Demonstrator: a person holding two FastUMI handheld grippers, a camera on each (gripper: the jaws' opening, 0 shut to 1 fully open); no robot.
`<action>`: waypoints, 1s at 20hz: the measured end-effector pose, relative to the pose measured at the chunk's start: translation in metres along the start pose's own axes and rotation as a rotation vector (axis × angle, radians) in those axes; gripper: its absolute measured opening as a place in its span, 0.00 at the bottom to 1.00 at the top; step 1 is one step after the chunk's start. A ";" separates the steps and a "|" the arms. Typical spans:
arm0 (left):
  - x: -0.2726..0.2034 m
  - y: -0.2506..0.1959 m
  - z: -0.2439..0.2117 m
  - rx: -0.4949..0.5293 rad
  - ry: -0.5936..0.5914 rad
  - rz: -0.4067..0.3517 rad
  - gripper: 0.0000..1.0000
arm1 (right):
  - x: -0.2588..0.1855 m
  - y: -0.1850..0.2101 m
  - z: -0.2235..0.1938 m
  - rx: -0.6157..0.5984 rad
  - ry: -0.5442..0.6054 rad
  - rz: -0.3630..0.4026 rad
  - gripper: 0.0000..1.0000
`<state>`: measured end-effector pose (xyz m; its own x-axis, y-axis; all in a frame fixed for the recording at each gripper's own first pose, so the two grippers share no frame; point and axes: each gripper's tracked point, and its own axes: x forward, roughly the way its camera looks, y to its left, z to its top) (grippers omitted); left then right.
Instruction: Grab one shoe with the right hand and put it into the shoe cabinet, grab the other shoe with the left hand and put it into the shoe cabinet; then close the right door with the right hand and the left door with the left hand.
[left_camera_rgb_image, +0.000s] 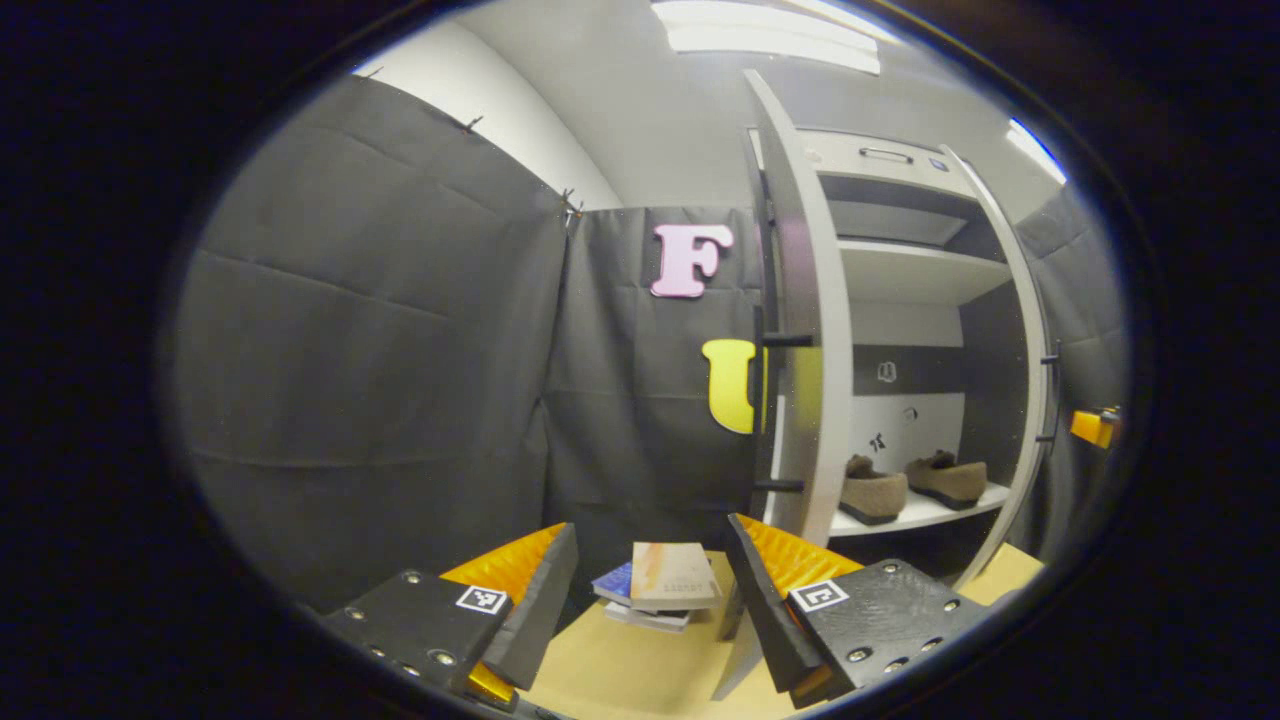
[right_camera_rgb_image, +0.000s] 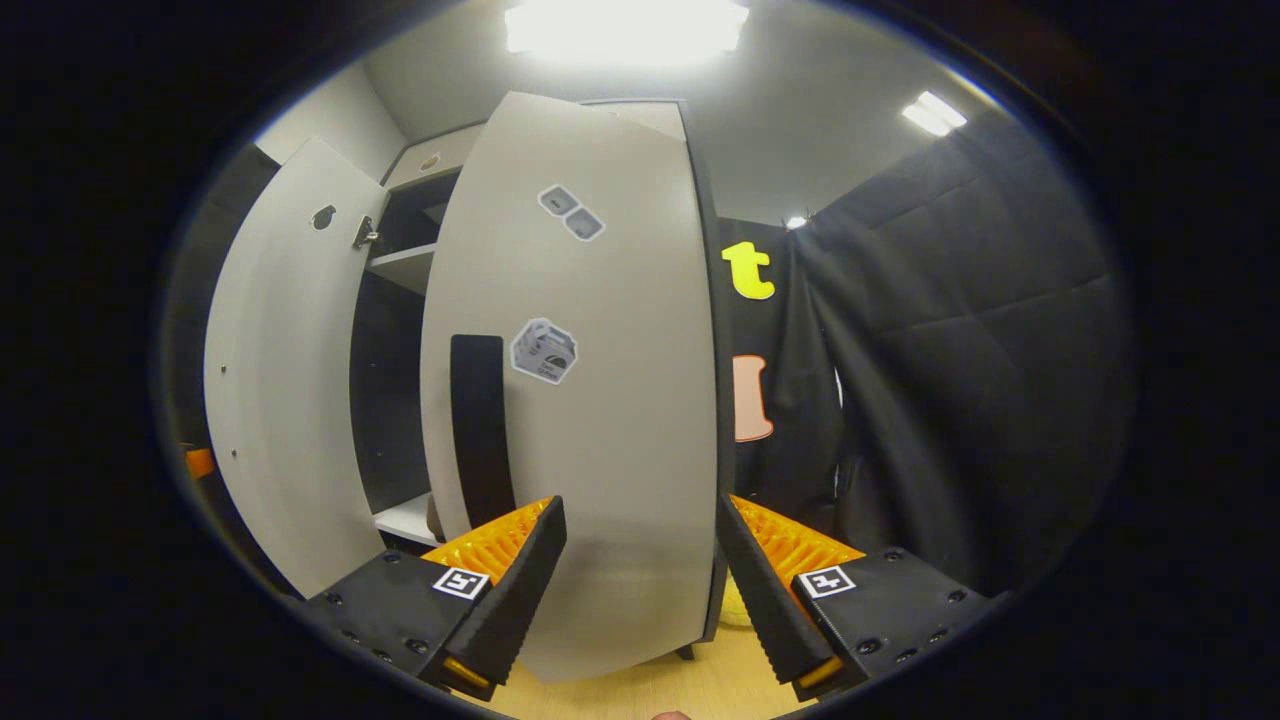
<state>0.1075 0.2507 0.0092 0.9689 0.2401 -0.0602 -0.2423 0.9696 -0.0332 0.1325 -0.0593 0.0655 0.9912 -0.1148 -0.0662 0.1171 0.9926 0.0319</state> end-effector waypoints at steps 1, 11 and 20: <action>0.008 0.003 0.008 0.003 -0.014 0.007 0.86 | -0.004 -0.010 -0.002 -0.018 0.003 -0.020 0.96; 0.045 -0.013 0.042 0.084 -0.076 -0.007 0.93 | -0.037 -0.078 -0.030 -0.050 0.068 -0.124 0.94; 0.033 -0.031 0.053 0.035 -0.076 -0.130 0.88 | -0.040 -0.067 -0.040 -0.052 0.090 -0.091 0.96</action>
<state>0.1496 0.2311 0.0615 0.9933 0.1138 0.0180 -0.1138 0.9935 -0.0007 0.0830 -0.1195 0.0263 0.9668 -0.2027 -0.1555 0.2005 0.9792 -0.0297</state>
